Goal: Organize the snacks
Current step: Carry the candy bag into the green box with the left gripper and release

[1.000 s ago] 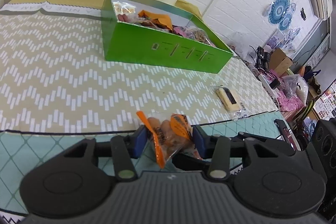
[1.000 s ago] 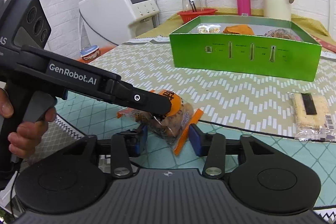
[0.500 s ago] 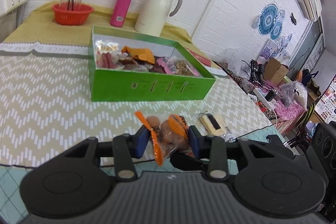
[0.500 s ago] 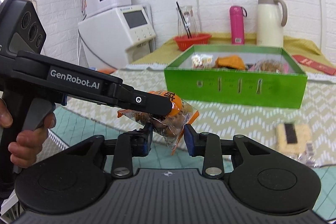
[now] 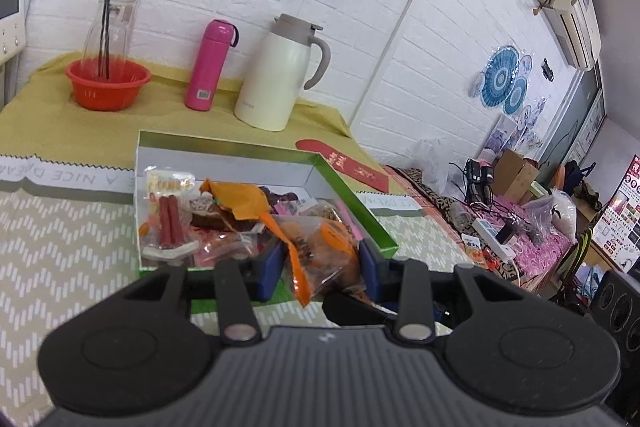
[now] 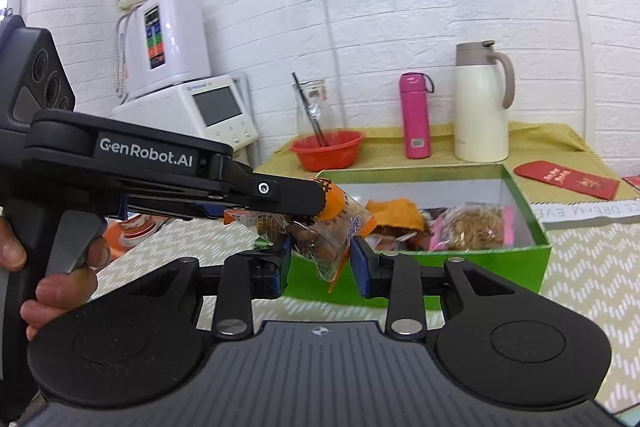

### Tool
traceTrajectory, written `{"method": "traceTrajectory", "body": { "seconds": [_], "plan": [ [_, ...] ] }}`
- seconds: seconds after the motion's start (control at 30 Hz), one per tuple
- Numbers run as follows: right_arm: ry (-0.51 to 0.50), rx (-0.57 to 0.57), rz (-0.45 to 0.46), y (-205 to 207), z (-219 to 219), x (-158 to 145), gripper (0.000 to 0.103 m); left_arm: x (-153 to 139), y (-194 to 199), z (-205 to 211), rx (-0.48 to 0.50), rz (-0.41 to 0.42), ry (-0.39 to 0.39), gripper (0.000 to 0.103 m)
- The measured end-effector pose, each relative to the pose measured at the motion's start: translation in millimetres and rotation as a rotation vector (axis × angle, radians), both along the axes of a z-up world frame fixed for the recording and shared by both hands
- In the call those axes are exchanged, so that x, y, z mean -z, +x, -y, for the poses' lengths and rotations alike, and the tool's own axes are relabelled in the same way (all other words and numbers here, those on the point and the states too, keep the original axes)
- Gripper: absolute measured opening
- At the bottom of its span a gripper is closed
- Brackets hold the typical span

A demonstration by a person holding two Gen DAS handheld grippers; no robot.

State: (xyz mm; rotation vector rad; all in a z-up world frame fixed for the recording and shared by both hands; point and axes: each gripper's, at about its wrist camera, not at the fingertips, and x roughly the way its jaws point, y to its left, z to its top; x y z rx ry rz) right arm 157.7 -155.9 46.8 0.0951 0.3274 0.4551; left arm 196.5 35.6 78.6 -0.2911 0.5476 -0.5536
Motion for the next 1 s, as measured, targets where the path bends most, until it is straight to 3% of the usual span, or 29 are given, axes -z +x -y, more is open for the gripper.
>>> {"method": "traceTrajectory", "body": {
  "seconds": [0.47,0.83,0.87,0.9,0.93,1.0],
  "plan": [
    [-0.044,0.048,-0.016,62.4,18.3,15.9,0.057,21.1,85.4,22.0,-0.020,-0.088,-0.011,0.037],
    [-0.052,0.028,-0.073,91.0,22.2,38.5,0.055,43.5,115.6,31.8,-0.027,-0.132,0.064,0.040],
    [-0.061,0.026,-0.060,90.2,21.8,39.2,0.057,44.6,116.2,31.7,-0.036,-0.130,0.070,0.041],
    [-0.061,0.025,-0.045,88.3,22.3,39.3,0.058,44.5,114.9,31.8,-0.050,-0.118,0.078,0.050],
    [-0.060,0.021,-0.032,86.2,22.9,38.6,0.067,43.8,113.3,31.3,-0.063,-0.100,0.080,0.061],
    [-0.064,0.020,-0.016,83.6,23.2,36.0,0.087,41.9,109.7,27.4,-0.072,-0.080,0.059,0.065]
  ]
}}
